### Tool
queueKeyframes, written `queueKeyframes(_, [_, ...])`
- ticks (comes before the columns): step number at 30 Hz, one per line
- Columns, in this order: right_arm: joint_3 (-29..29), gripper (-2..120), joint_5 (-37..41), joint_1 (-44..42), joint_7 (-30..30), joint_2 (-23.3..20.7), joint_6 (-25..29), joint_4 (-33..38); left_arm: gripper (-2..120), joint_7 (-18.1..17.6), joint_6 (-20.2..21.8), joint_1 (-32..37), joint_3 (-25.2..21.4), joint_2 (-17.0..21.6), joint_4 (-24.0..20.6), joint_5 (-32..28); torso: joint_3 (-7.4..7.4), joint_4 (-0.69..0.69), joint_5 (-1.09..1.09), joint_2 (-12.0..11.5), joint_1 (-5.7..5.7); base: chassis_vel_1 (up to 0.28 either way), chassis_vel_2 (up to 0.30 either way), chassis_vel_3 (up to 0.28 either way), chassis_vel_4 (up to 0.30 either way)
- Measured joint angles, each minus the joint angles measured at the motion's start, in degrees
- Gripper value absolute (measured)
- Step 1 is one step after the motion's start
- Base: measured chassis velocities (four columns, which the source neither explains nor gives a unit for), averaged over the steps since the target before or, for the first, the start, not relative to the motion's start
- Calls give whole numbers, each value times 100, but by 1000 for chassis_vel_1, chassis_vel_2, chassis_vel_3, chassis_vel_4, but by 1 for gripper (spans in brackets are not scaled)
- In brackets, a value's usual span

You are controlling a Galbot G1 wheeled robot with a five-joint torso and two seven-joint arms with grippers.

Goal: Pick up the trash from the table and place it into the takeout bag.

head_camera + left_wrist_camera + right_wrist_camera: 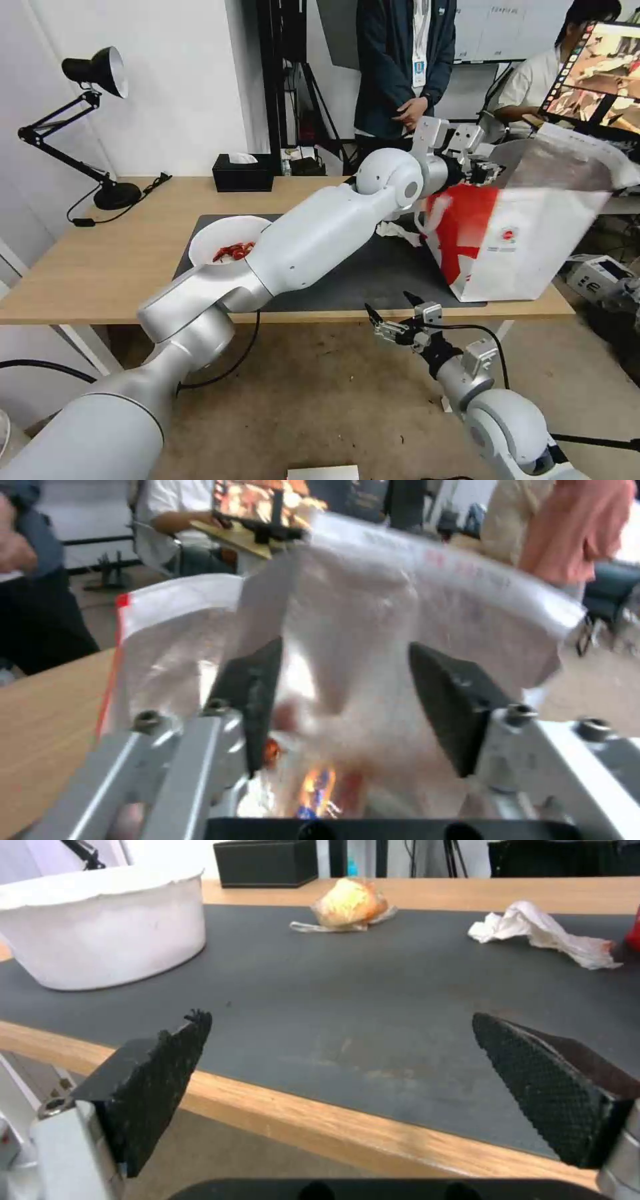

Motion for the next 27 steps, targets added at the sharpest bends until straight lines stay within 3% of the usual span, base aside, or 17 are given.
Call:
queueKeyframes(3, [89, 100, 158, 56, 0, -5, 13, 22, 75, -520, 156, 237, -457, 12, -354, -2, 0, 1, 0, 0, 0, 0, 0, 0, 0])
queueKeyframes(4, [89, 100, 158, 56, 0, -5, 13, 22, 75, -520, 156, 237, -457, 12, -354, -2, 0, 1, 0, 0, 0, 0, 0, 0, 0])
queueKeyframes(5, [145, 100, 247, 91, 2, -8, 27, 59, 82, -803, 204, 423, -722, 19, -597, 110, 0, 1, -1, 0, 0, 0, 0, 0, 0])
queueKeyframes(10, [255, 100, 340, 116, 18, -8, 129, 186, 99, -1334, 248, 865, -1312, 61, -1124, 660, 0, 1, -2, 0, 0, 0, 0, 0, 0])
queueKeyframes(15, [311, 100, 380, 115, 47, 0, 172, 272, 100, -1528, 230, 979, -1437, 287, -1382, 814, 0, -2, -1, 0, 0, 0, 0, 0, 0])
queueKeyframes(16, [398, 100, 392, 105, 91, 25, 204, 373, 100, -1662, 120, 1131, -1454, 675, -1676, 888, 0, -2, -1, 0, 0, 0, 0, 0, 0])
queueKeyframes(17, [420, 100, 402, 105, 120, 29, 209, 412, 100, -1725, 70, 1201, -1456, 810, -1793, 894, 0, -1, -1, 0, 0, 0, 0, 0, 0])
queueKeyframes(18, [442, 100, 428, 132, 187, 19, 209, 498, 100, -1872, -109, 1453, -1455, 1296, -2204, 880, 1, 0, -3, 0, 0, 0, 0, 0, 0])
queueKeyframes(19, [442, 100, 428, 132, 187, 19, 209, 498, 100, -1872, -109, 1453, -1455, 1296, -2204, 880, 1, 0, -3, 0, 0, 0, 0, 0, 0])
queueKeyframes(21, [450, 100, 432, 181, 235, -18, 209, 544, 100, -1965, -293, 1789, -1474, 1804, -2675, 877, 1, 6, -4, 0, 0, 0, 0, 0, 0])
queueKeyframes(22, [450, 100, 432, 181, 235, -18, 209, 544, 100, -1965, -293, 1789, -1474, 1804, -2675, 877, 1, 6, -4, 0, 0, 0, 0, 0, 0])
queueKeyframes(25, [430, 100, 433, 271, 314, -79, 204, 552, 100, -1967, -352, 2727, -1932, 2451, -3656, 992, 0, 1, -2, -1, 0, 0, 0, 0, 0])
queueKeyframes(26, [430, 100, 433, 271, 314, -79, 204, 552, 100, -1967, -352, 2727, -1932, 2451, -3656, 992, 0, 1, -2, -1, 0, 0, 0, 0, 0])
queueKeyframes(27, [425, 100, 434, 303, 349, -123, 201, 551, 100, -1947, -357, 3117, -2171, 2573, -3931, 1110, 0, 0, -3, 0, 0, 0, 0, 0, 0])
